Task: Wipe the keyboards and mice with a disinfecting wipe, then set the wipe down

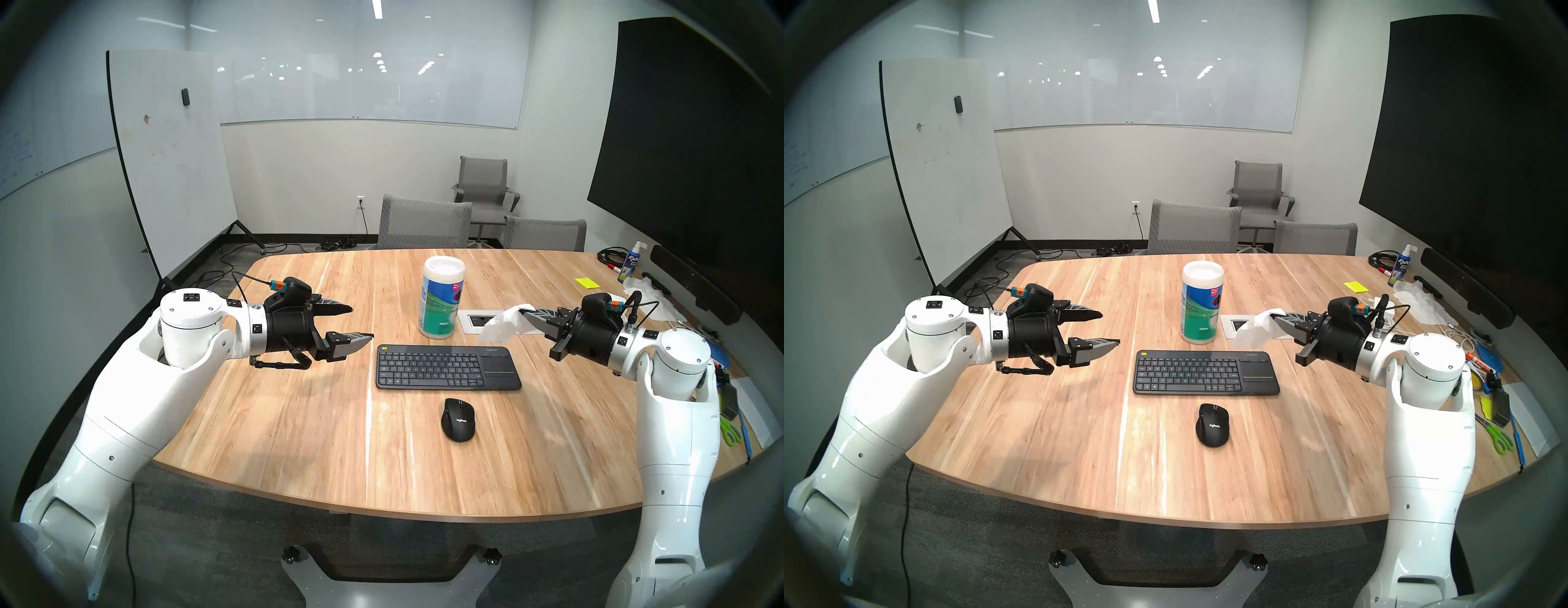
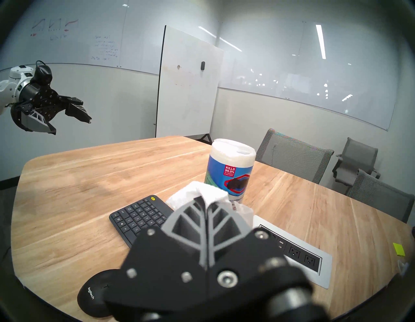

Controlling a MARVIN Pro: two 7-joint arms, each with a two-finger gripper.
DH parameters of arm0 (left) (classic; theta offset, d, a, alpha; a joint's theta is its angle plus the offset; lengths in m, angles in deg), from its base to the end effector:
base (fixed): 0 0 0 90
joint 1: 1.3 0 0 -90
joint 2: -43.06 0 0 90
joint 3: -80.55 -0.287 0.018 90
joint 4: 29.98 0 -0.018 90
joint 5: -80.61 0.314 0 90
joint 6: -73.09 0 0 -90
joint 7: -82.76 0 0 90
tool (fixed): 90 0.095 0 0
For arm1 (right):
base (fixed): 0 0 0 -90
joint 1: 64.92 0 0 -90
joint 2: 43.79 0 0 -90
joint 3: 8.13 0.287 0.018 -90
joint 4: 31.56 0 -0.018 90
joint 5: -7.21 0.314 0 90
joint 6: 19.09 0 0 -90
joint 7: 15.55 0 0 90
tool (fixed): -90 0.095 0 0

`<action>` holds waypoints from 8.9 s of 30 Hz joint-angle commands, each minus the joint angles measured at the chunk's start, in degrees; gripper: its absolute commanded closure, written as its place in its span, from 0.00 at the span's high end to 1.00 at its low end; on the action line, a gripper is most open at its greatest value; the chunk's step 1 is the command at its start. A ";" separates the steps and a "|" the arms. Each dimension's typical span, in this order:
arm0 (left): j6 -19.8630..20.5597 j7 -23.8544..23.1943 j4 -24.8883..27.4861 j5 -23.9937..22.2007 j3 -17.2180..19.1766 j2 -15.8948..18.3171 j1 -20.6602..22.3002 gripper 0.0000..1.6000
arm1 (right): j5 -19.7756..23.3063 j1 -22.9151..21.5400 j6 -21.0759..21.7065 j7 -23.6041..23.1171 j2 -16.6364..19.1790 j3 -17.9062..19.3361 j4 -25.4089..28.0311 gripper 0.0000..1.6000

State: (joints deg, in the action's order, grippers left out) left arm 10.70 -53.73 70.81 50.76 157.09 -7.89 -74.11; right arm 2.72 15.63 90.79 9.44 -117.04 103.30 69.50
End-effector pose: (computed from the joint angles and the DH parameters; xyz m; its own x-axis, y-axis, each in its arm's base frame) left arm 0.4237 0.0170 -0.1607 0.1278 -0.2535 0.9589 -0.8625 -0.5058 -0.0187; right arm 0.4086 -0.1282 -0.1651 0.0135 0.2958 0.9552 0.6376 -0.7384 0.2196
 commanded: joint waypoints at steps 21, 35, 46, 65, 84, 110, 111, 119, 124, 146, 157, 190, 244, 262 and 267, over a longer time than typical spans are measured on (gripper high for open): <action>-0.06 0.05 0.61 -0.09 0.38 0.06 0.41 1.00 | -10.82 -3.09 9.64 -2.24 5.99 -7.03 3.01 0.00; -0.05 0.05 0.61 -0.09 0.39 0.05 0.41 1.00 | -17.89 -2.54 12.22 2.71 3.42 -13.32 1.32 0.00; -0.05 0.05 0.62 -0.09 0.39 0.05 0.40 1.00 | -21.91 -3.69 12.85 7.45 1.72 -15.94 -2.39 0.00; -0.06 0.05 0.61 -0.09 0.39 0.05 0.41 1.00 | -26.50 -6.00 12.73 12.83 1.01 -17.05 -8.66 0.00; -0.07 0.03 0.59 -0.09 0.37 0.06 0.42 1.00 | -29.12 -10.83 12.23 16.83 -0.43 -16.29 -17.18 0.00; -0.06 0.04 0.60 -0.09 0.38 0.06 0.42 1.00 | -29.52 -9.73 10.18 15.10 -0.87 -14.82 -16.46 0.00; -0.06 0.04 0.60 -0.09 0.38 0.06 0.42 1.00 | -29.48 -9.21 10.21 14.74 -0.89 -14.82 -15.90 0.00; -0.06 0.05 0.61 -0.09 0.38 0.05 0.41 1.00 | -29.52 -3.82 10.66 11.49 0.02 -14.47 -9.76 0.00; -0.05 0.05 0.62 -0.09 0.39 0.06 0.41 1.00 | -29.40 -1.60 10.05 10.28 0.54 -14.22 -8.19 0.00; -0.06 0.05 0.61 -0.09 0.38 0.06 0.41 1.00 | -27.73 3.36 6.07 7.18 0.07 -13.96 -2.57 0.00; -0.06 0.05 0.61 -0.09 0.38 0.06 0.41 1.00 | -27.21 4.07 3.99 6.57 -0.99 -14.93 -1.25 0.00; -0.05 0.05 0.62 -0.09 0.39 0.06 0.41 1.00 | -28.78 6.04 4.79 8.44 -4.66 -20.65 2.69 0.00; 1.04 -4.96 8.07 -4.59 19.47 9.08 -15.53 1.00 | -29.55 8.00 4.61 12.24 -6.81 -24.09 4.18 0.00; 0.94 -4.89 8.09 -4.67 19.45 9.15 -15.59 1.00 | -32.56 7.02 4.50 16.65 -9.55 -27.71 2.31 0.00; 0.93 -4.88 8.08 -4.67 19.43 9.17 -15.58 1.00 | -33.93 4.86 5.24 18.22 -10.96 -28.94 -0.18 0.00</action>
State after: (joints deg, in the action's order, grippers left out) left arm 11.78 -58.63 78.51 46.43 175.87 1.36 -90.09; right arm -30.09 23.85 95.07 25.28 -125.34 75.88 70.88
